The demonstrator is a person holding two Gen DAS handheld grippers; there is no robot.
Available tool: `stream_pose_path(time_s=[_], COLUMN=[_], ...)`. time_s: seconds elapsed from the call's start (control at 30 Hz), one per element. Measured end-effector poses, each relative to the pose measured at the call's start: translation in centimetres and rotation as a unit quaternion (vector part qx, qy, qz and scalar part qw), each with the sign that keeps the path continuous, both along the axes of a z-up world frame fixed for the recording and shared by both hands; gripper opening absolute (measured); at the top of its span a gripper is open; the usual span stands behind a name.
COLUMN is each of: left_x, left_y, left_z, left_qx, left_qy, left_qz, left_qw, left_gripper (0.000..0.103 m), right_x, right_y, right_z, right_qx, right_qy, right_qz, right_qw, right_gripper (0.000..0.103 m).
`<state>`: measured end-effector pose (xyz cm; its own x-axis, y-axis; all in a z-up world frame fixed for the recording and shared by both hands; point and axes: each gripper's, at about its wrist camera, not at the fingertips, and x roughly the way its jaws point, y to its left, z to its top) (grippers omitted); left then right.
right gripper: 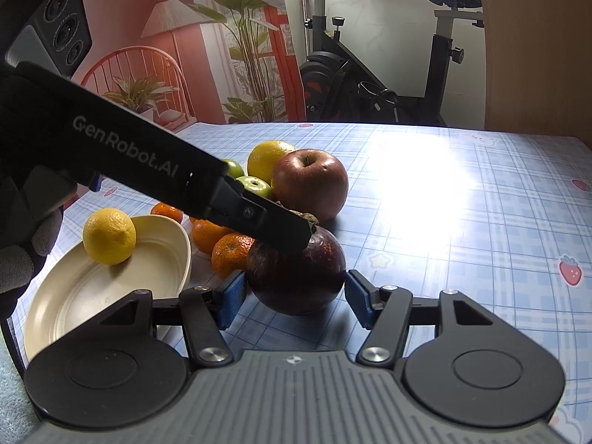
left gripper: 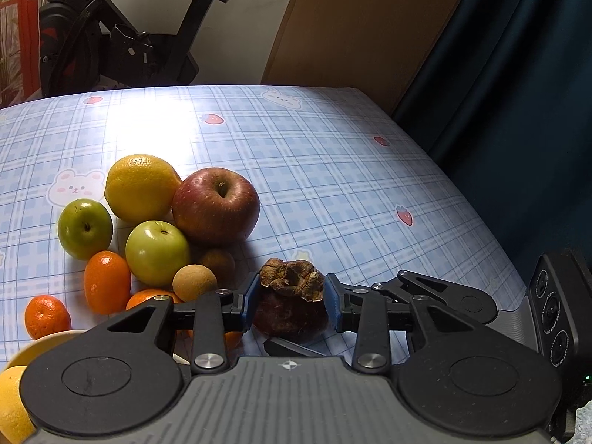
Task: Organize fruits
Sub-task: 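Lift the mangosteen with the left gripper and carry it toward the plate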
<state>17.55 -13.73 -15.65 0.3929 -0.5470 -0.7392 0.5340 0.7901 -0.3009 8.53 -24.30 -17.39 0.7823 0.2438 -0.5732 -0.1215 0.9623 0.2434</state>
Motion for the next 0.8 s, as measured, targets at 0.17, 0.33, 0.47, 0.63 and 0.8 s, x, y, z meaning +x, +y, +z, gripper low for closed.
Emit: stream_pose_path(time_s=[0.17, 0.33, 0.47, 0.63, 0.8], left_x=[0.5, 0.7, 0.9, 0.3, 0.1], left_y=[-0.2, -0.7, -0.7, -1.1, -1.5], left_z=[0.0, -0.3, -0.3, -0.2, -0.2], left_qx=[0.005, 0.008, 0.008, 0.022, 0.029], left_qy=[0.005, 0.005, 0.009, -0.012, -0.019], left_qz=[-0.008, -0.016, -0.021, -0.037, -0.038], left_qw=[0.9999, 0.9998, 0.9997, 0.999, 0.9987], left_gripper=[0.048, 0.051, 0.05, 0.052, 0.053], right_x=[-0.2, -0.3, -0.2, 0.0, 0.0], right_y=[0.0, -0.4, -0.6, -0.7, -0.7], right_z=[-0.1, -0.3, -0.2, -0.3, -0.3], right_qx=[0.001, 0.011, 0.019, 0.021, 0.019], right_qy=[-0.004, -0.004, -0.003, 0.0, 0.002], right_qz=[0.003, 0.001, 0.0, -0.001, -0.001], right_qw=[1.0, 1.0, 1.0, 1.0, 1.0], right_gripper=[0.061, 0.061, 0.062, 0.062, 0.063])
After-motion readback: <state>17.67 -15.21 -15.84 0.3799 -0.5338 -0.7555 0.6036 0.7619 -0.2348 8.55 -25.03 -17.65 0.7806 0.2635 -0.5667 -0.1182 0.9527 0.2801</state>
